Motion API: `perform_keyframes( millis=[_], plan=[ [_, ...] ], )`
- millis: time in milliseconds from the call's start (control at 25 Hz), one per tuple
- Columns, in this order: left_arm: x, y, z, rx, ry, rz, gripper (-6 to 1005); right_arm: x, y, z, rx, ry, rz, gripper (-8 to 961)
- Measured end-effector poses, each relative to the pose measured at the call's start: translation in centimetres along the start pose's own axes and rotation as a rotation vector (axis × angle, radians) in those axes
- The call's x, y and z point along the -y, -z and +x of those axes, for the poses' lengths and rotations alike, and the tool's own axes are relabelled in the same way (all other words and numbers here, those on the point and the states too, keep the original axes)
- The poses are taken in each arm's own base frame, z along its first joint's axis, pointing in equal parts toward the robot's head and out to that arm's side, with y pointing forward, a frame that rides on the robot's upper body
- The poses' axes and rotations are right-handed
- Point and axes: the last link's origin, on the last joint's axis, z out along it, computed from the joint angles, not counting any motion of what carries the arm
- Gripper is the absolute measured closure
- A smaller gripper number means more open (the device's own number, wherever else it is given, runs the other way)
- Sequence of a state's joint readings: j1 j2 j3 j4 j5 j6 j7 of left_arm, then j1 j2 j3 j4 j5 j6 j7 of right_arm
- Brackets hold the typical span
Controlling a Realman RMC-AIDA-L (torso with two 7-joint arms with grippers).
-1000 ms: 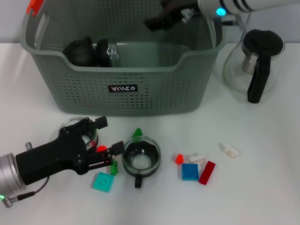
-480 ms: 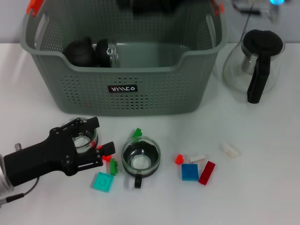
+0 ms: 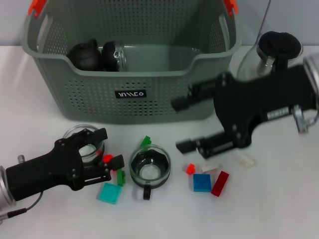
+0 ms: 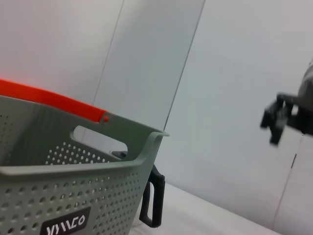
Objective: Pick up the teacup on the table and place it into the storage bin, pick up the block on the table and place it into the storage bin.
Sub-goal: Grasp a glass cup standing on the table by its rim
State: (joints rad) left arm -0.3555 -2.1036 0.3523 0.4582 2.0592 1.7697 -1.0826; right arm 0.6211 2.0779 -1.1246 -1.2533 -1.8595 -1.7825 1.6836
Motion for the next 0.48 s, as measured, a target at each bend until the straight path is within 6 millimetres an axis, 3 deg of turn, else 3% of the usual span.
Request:
perform_keyframes(
  millis=[320,480],
  plan=[
    [-0.1,-0.1,-0.3,-0.001,0.006,0.005,136,-0.7,-2.3,3.6,-0.170,0.031,-0.063,174],
    [-0.2,-0.1,-0.3,0.004,0.006,0.001,136,-0.8,-3.2,4.1,-0.209,0.043,-0.080,174]
  ],
)
